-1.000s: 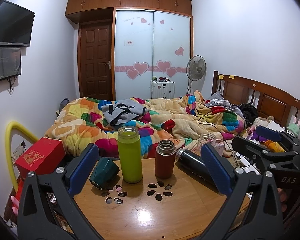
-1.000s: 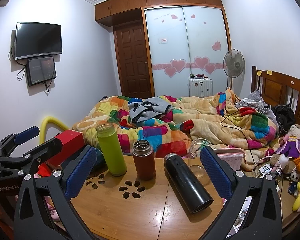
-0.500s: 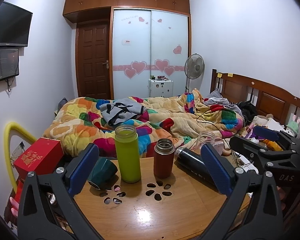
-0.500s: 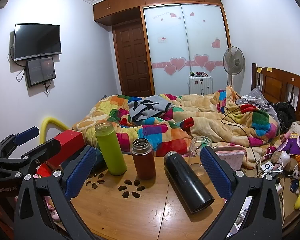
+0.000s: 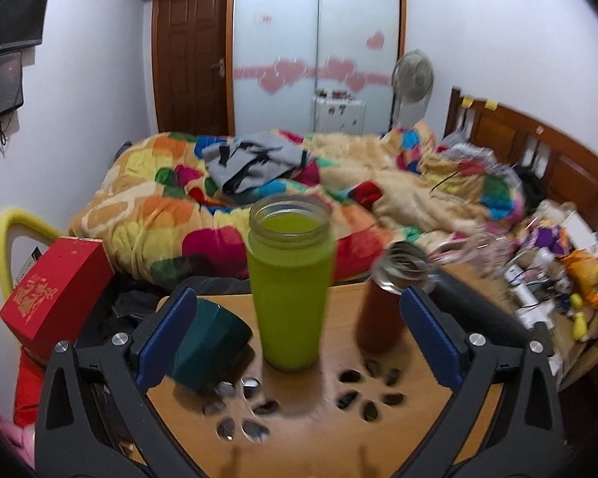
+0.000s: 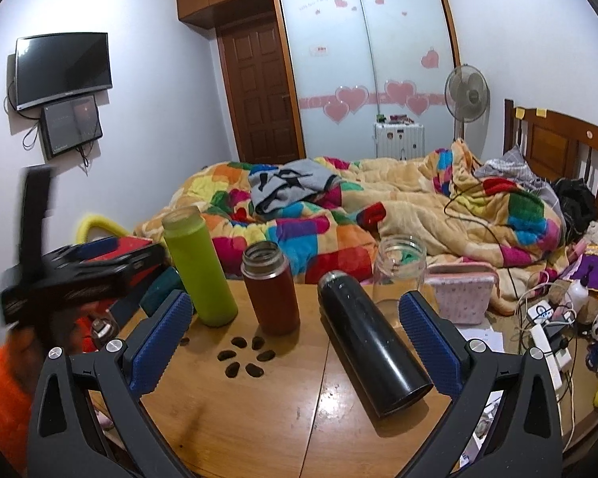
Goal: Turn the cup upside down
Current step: 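Move the left tool to the lime-green tumbler and close around it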
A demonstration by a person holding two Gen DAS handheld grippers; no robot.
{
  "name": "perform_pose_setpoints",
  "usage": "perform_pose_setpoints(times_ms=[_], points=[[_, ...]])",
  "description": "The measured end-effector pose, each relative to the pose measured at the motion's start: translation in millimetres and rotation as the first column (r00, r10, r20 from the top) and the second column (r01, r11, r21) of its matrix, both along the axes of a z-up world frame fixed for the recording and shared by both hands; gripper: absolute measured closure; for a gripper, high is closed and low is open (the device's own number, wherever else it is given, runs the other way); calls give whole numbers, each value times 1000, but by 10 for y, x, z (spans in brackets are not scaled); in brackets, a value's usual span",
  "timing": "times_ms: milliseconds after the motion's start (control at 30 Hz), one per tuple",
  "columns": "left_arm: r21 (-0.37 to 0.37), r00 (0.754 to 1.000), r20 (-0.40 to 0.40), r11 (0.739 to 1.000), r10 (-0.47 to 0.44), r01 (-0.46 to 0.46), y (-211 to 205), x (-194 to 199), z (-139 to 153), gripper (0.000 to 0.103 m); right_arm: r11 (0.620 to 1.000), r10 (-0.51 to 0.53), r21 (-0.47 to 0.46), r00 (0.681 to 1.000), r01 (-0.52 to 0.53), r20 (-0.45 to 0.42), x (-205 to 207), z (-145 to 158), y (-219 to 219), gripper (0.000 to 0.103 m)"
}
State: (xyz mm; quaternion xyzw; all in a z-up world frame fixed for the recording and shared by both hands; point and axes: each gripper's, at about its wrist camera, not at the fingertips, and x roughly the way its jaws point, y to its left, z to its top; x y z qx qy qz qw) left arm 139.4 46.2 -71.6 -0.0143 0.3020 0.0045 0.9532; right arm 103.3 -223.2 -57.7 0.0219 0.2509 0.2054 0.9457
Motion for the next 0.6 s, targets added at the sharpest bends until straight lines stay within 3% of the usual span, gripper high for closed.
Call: perform_pose_setpoints(times_ms=[167,233,300,467,600], points=[[5,1000,-29,1000,3,-3,49,378,-241,4,1000,4,-17,999,-5,-47,131,-191,1,0],[-9,999,-42,1000,-4,3,57,441,-285,27,999,13,-32,998,-15,-67,181,-283,16,0],[-15,999,-52,1000,-12,11,61,490,-322,40,998,20,-54,997,-24,-80,214,-365,36,0],[-3,998,-55,1000,-26,26,1,412,-285,40,993,57,-97,994,-67,-97,249,-536,147,0],[-64,993,-82,994,-89,84,-27,210,-238,40,988,109,-98,990,-118,-94,211,-633,238,0]])
